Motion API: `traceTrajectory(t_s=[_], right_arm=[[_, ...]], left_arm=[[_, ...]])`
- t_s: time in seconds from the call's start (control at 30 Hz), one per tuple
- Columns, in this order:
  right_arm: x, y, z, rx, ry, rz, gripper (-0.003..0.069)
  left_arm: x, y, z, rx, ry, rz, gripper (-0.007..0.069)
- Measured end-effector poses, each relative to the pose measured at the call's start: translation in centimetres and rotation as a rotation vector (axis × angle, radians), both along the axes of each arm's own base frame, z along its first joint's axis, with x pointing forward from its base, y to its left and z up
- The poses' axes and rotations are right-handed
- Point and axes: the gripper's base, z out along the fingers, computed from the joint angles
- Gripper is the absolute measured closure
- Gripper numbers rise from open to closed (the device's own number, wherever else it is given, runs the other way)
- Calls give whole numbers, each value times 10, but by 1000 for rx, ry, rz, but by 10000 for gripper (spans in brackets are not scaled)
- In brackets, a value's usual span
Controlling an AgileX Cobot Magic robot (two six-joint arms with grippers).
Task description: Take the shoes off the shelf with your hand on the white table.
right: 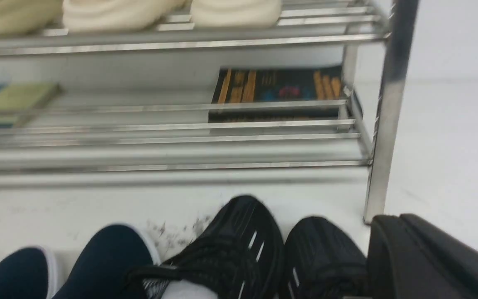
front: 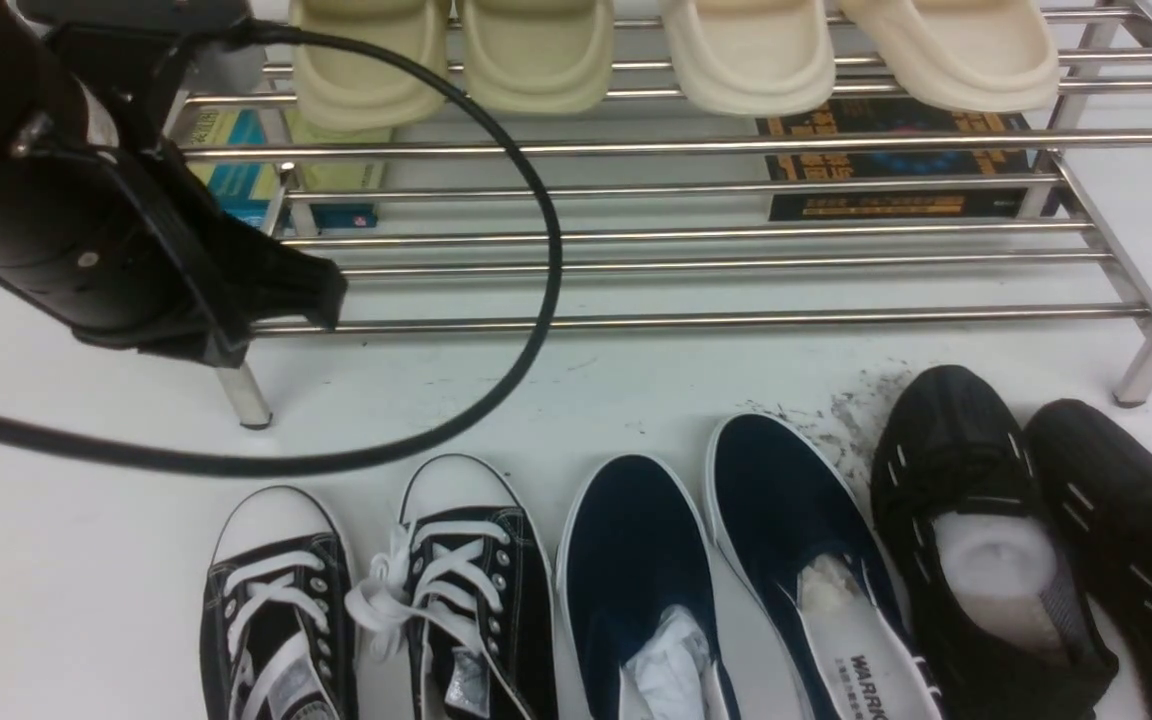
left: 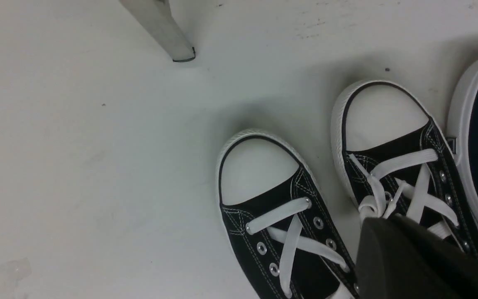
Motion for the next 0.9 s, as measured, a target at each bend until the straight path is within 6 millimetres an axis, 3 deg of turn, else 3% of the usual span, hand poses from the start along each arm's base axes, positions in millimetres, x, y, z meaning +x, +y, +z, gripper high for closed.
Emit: traceTrajectory(t_s=[0.67, 0.8, 0.9], right_arm=[[1, -1, -14, 7, 12, -7, 652], [1, -2, -31, -20, 17, -22, 649], [1, -5, -57, -110, 51, -39, 646]], left_arm=[[2, -1, 1, -7, -21, -5, 605], [1, 0, 0, 3, -8, 0, 599], [-1, 1, 0, -4, 10, 26, 593]])
